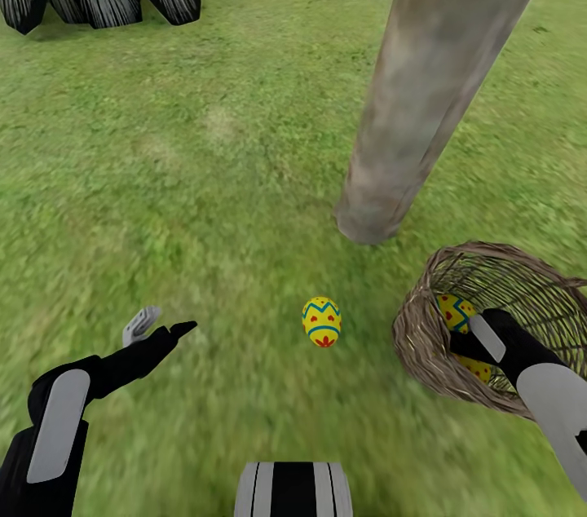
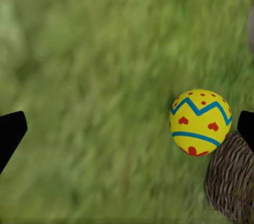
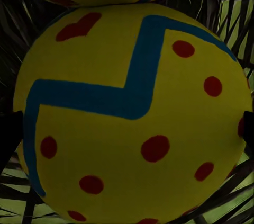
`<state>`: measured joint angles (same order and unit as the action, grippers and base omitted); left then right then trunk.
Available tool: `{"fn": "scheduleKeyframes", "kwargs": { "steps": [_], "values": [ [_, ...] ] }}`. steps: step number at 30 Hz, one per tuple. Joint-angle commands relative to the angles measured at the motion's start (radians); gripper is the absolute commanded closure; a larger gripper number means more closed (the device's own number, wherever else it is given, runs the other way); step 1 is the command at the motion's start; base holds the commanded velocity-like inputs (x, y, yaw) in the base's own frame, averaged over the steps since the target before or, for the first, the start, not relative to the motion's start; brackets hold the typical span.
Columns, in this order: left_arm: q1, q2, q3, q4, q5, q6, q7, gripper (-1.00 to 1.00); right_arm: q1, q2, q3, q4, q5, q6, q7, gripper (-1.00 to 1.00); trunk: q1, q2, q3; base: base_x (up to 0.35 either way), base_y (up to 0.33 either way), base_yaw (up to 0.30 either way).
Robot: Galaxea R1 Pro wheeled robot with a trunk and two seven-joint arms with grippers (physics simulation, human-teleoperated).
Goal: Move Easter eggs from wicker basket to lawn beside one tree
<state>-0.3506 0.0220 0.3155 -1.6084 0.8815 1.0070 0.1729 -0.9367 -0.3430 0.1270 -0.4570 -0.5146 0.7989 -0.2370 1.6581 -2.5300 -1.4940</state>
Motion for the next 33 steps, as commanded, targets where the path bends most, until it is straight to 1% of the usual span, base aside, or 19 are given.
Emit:
{"fn": "scheduleKeyframes", "kwargs": {
  "steps": [1, 10, 11, 33],
  "values": [
    [-0.001, 0.000, 0.000, -0.001, 0.011, 0.005, 0.010, -1.00, 0.001, -0.001, 0.005, 0.005, -0.056, -0.004, -0.005, -1.00, 0.000, 0.000, -0.001, 0.000, 0.000, 0.000],
    [-0.001, 0.001, 0.002, -0.001, 0.013, 0.005, 0.010, -1.00, 0.001, -0.001, 0.005, 0.006, -0.056, -0.003, -0.005, -1.00, 0.000, 0.000, -0.001, 0.000, 0.000, 0.000],
    [-0.001, 0.001, 0.002, -0.001, 0.013, 0.005, 0.010, -1.00, 0.001, -0.001, 0.005, 0.006, -0.056, -0.003, -0.005, 1.00, 0.000, 0.000, -0.001, 0.000, 0.000, 0.000],
    [-0.001, 0.001, 0.002, -0.001, 0.013, 0.005, 0.008, -1.00, 0.003, -0.001, 0.006, 0.006, -0.056, -0.003, -0.004, 1.00, 0.000, 0.000, -0.001, 0.000, 0.000, 0.000]
  ]
}}
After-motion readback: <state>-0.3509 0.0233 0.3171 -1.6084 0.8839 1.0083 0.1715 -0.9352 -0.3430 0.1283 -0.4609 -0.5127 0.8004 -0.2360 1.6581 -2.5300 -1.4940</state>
